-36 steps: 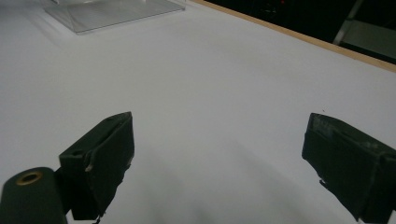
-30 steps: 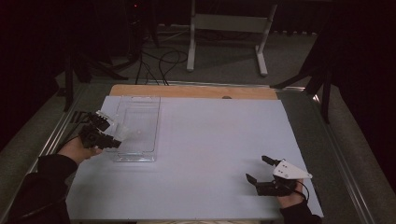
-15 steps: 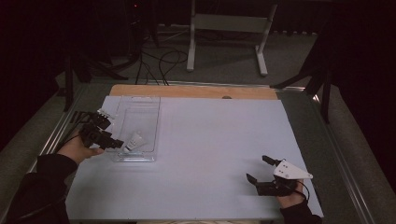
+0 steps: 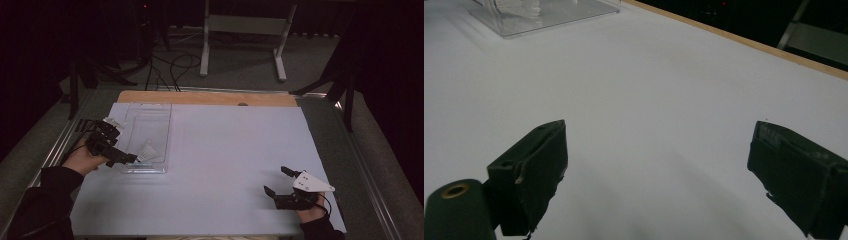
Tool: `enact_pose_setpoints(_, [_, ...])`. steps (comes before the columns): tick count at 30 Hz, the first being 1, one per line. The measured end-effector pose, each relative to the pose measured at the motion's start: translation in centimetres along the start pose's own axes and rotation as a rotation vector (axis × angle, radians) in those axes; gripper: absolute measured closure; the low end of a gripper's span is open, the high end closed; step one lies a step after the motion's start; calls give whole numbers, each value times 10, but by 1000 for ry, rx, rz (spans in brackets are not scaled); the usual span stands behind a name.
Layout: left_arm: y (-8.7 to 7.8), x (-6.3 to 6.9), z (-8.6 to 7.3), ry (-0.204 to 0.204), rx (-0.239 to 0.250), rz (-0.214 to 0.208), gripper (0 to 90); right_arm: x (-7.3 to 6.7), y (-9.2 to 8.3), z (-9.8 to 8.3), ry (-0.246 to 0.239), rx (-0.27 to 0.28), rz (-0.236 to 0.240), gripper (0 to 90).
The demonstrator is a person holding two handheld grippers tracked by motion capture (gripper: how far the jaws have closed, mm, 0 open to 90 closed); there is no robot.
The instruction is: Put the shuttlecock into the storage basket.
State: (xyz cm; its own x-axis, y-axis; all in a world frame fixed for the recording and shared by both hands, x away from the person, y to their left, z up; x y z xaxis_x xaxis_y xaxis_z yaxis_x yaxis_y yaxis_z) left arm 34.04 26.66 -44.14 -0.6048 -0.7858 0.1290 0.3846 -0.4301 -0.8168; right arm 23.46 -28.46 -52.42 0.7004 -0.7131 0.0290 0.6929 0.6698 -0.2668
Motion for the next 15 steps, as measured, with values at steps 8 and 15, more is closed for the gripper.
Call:
enact_pose_setpoints(8, [-5,5,7,16,37,-6,0,0,0,0,0,1,-2,93])
enact_pose_setpoints(15, [-6,9,13,23,54,-20,0,0,0,0,-1,-1,-1,93])
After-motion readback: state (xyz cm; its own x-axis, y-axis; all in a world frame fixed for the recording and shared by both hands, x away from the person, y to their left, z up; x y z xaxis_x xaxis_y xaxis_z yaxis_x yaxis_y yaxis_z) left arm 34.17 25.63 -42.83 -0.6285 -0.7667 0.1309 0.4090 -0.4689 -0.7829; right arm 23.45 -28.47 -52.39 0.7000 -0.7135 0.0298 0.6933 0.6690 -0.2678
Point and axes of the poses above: each handheld gripper's, and its own axes: y roughly forward along the jaws, z roughly out of its top, x roughly to its right, the point moved 1 cm from there along y, roughly forward along the jaws, and after that the axes turned 11 degrees about x, right-handed, at the moved point
